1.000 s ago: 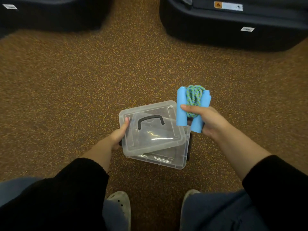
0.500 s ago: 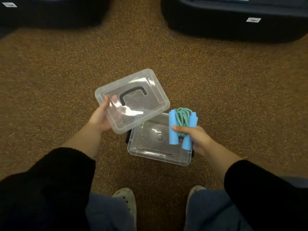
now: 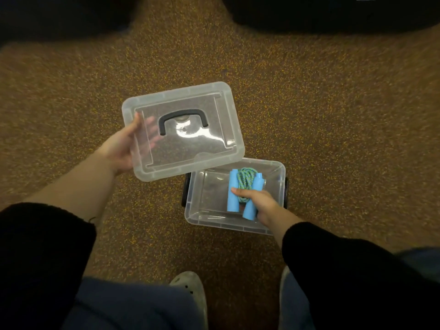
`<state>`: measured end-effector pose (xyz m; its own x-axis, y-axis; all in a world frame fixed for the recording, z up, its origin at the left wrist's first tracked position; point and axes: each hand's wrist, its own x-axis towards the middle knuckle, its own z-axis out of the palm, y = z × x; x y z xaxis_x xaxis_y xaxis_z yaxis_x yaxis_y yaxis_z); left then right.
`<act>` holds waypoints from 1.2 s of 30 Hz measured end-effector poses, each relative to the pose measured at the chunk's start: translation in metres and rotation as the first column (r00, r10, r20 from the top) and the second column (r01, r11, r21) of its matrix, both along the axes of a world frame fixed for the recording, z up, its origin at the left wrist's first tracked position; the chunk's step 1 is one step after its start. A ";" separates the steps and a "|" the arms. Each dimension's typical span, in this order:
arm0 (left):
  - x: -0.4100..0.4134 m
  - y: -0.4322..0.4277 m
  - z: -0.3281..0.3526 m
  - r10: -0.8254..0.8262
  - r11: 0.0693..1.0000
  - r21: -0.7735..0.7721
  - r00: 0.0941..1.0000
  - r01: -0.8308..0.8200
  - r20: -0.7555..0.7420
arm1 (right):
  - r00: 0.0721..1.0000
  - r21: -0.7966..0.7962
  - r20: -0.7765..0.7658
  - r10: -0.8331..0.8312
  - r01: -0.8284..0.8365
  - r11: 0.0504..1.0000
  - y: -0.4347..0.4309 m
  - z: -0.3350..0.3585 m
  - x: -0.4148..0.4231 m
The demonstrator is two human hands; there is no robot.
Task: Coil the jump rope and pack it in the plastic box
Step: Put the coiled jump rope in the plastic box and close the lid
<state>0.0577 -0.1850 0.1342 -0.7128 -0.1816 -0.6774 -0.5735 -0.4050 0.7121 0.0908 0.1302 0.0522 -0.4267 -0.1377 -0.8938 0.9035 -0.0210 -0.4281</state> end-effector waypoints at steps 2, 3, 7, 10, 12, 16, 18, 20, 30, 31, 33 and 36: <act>-0.003 0.000 -0.003 -0.042 0.999 0.006 0.999 0.042 0.003 | 0.999 0.001 0.033 -0.015 0.015 1.000 -0.004 -0.011 0.001; -0.004 0.001 -0.005 -0.058 0.998 0.004 0.998 0.058 0.006 | 0.999 0.002 0.043 -0.021 0.020 1.000 -0.006 -0.016 0.002; -0.007 0.009 -0.011 -0.097 0.995 0.003 0.995 0.097 0.037 | 0.999 0.012 0.053 -0.010 0.009 1.000 -0.013 -0.035 0.005; -0.007 0.016 -0.014 -0.102 0.995 0.009 0.992 0.101 0.068 | 0.999 0.046 0.054 -0.001 -0.001 0.999 -0.017 -0.047 0.004; -0.006 0.020 -0.014 -0.116 0.993 -0.008 0.990 0.117 0.083 | 0.998 0.064 0.057 0.001 -0.004 0.998 -0.019 -0.051 0.001; -0.005 0.019 -0.014 -0.083 0.996 -0.030 0.994 0.085 0.073 | 0.998 0.095 0.064 -0.024 0.018 0.995 -0.025 -0.054 -0.005; -0.005 0.019 -0.013 -0.067 0.997 -0.023 0.996 0.068 0.056 | 0.997 0.131 0.077 -0.014 0.004 0.991 -0.030 -0.055 -0.008; -0.003 0.019 -0.010 -0.063 0.998 -0.017 0.997 0.063 0.037 | 0.995 0.177 0.094 0.019 -0.036 0.983 -0.033 -0.055 -0.010; 0.001 0.012 -0.008 -0.044 0.999 -0.024 0.999 0.045 0.013 | 0.993 0.429 0.073 0.088 -0.111 0.896 -0.039 -0.055 -0.009; 0.001 0.012 -0.007 -0.049 0.998 -0.028 0.999 0.049 0.017 | 0.990 0.460 0.094 0.105 -0.137 0.877 -0.040 -0.054 -0.010; 0.001 0.014 -0.005 -0.065 0.997 -0.038 0.998 0.066 0.020 | 0.981 0.542 0.116 0.153 -0.192 0.818 -0.039 -0.056 -0.013; 0.000 0.019 -0.003 -0.111 0.992 -0.054 0.994 0.112 0.011 | 0.963 0.593 0.093 0.252 -0.257 0.763 -0.035 -0.055 -0.018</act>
<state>0.0573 -0.1657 0.1311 -0.7253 -0.1384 -0.6744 -0.6187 -0.2986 0.7267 0.0727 0.0950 -0.0032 -0.4458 0.3189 -0.8364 0.8421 0.4663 -0.2710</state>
